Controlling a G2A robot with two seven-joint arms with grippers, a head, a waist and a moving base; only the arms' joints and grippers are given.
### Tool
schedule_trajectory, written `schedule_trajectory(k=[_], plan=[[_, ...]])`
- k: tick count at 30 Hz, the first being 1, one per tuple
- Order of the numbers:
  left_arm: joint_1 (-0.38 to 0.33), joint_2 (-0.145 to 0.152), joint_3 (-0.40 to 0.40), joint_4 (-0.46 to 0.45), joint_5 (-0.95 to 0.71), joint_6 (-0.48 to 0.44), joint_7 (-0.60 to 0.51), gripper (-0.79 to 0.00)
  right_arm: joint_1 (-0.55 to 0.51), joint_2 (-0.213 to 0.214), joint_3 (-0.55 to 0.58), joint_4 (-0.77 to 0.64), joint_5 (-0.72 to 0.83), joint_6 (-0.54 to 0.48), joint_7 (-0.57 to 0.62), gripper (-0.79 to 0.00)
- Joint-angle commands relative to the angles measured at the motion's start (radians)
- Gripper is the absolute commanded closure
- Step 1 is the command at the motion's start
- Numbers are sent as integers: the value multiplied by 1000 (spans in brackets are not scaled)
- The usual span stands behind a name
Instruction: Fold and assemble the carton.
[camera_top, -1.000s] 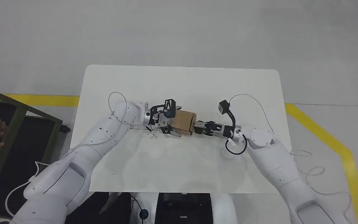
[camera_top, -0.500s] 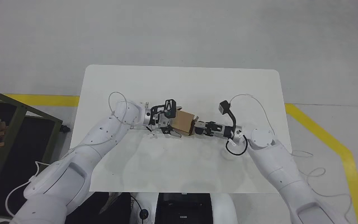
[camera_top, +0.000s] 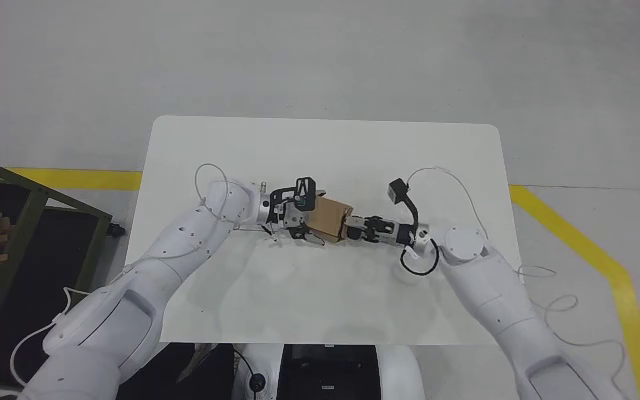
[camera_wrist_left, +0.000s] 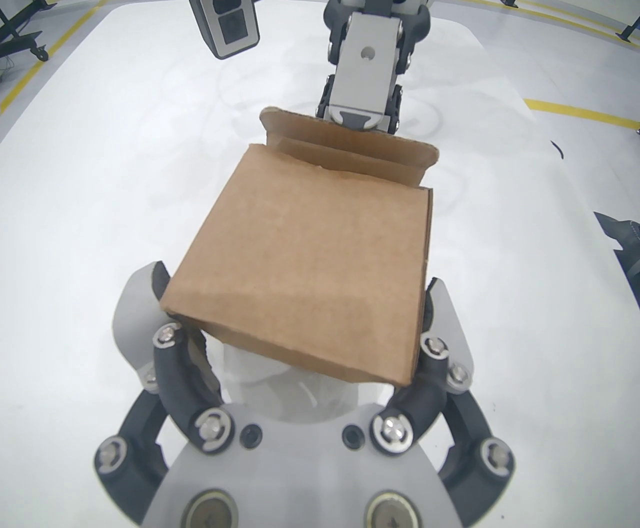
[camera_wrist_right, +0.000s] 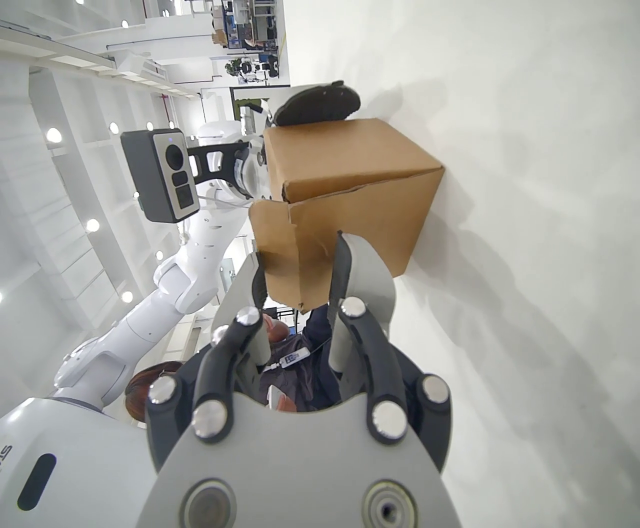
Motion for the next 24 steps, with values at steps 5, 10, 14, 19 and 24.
schedule_trajectory(k=[5, 10, 14, 19, 24], plan=[[0, 1, -1, 3, 1, 1, 5, -785, 8, -3, -5, 10, -23, 5, -20, -246], [0, 1, -2, 6, 1, 0, 11, -785, 1, -2, 3, 4, -22, -2, -22, -243], [0, 2, -2, 10, 3, -1, 16, -785, -13, 3, 17, -14, -23, -11, -20, -243], [0, 2, -1, 13, 6, 0, 20, -785, -31, 11, 33, -36, -43, -5, -29, -243], [-1, 1, 0, 15, 8, 1, 23, -785, -38, 13, 35, -48, -62, 13, -43, -243]])
